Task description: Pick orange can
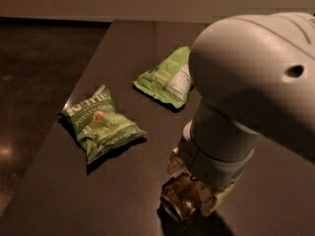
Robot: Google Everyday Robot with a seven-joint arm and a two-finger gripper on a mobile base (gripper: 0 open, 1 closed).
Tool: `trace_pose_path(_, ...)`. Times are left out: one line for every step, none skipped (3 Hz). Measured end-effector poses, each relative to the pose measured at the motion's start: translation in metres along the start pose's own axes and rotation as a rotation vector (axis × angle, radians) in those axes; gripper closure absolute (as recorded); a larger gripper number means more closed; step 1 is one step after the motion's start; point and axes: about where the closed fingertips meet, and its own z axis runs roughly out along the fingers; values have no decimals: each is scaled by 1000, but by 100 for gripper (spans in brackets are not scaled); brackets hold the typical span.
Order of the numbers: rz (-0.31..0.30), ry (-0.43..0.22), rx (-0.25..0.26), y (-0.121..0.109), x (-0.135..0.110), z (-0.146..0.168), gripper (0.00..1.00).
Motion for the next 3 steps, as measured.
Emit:
trace_pose_path(-2,4,-12,-4,2,-3,64)
trace_pose_path(12,-9,-19,-10,7,-14,88)
trace_pose_path(21,-17,-18,-14,10,-21,100)
